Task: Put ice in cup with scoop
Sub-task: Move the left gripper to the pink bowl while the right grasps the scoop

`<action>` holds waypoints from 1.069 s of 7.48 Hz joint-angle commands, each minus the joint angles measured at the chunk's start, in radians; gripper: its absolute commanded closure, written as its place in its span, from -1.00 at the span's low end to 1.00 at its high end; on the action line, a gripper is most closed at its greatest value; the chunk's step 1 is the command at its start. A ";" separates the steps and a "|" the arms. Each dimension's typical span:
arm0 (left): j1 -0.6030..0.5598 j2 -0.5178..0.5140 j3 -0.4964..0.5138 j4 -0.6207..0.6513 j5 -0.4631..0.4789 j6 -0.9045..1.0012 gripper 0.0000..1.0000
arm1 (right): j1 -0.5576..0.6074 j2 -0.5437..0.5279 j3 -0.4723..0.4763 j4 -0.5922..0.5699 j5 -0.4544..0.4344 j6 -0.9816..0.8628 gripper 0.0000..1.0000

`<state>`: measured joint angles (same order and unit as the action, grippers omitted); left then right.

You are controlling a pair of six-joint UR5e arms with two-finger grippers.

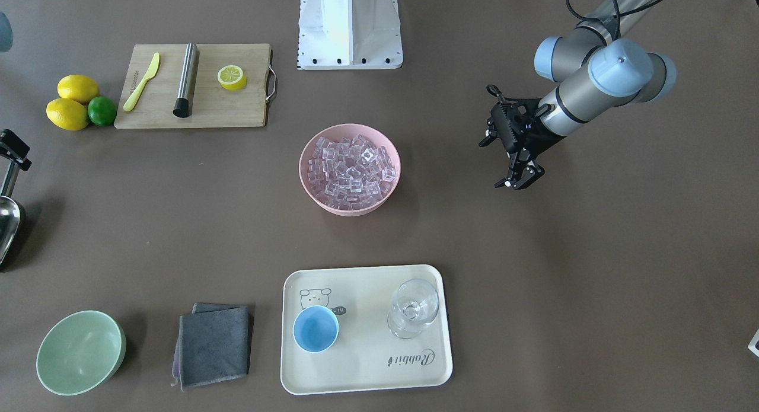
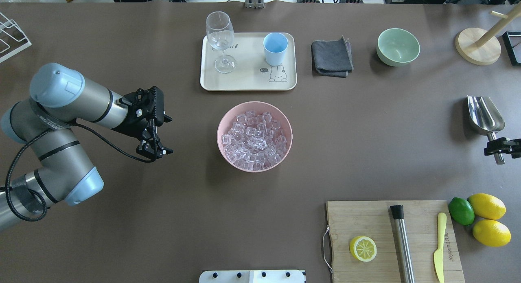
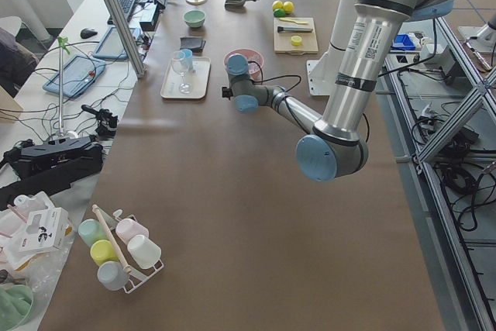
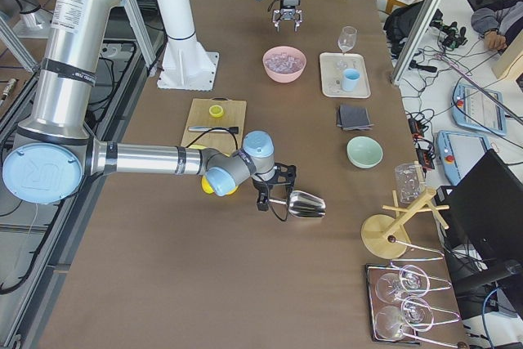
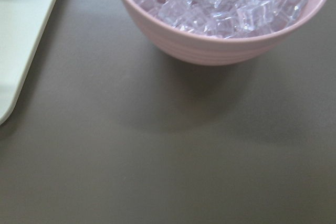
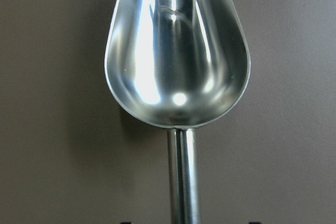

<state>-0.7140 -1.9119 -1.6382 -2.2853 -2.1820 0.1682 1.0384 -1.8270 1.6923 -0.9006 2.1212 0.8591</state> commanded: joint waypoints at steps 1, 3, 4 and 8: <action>0.091 -0.013 0.008 -0.077 0.122 0.008 -0.98 | -0.008 0.002 0.000 0.000 0.006 0.000 -0.40; 0.091 -0.057 0.094 -0.141 0.142 0.007 -0.98 | -0.012 0.000 0.000 0.000 0.006 0.000 -0.21; 0.091 -0.064 0.124 -0.193 0.148 0.005 -0.98 | -0.017 0.000 0.000 0.000 0.006 0.000 -0.11; 0.111 -0.111 0.164 -0.192 0.160 -0.004 -0.98 | -0.024 -0.005 0.000 0.000 0.005 0.000 0.46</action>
<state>-0.6100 -2.0122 -1.4847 -2.4747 -2.0257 0.1662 1.0169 -1.8291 1.6920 -0.9004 2.1276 0.8590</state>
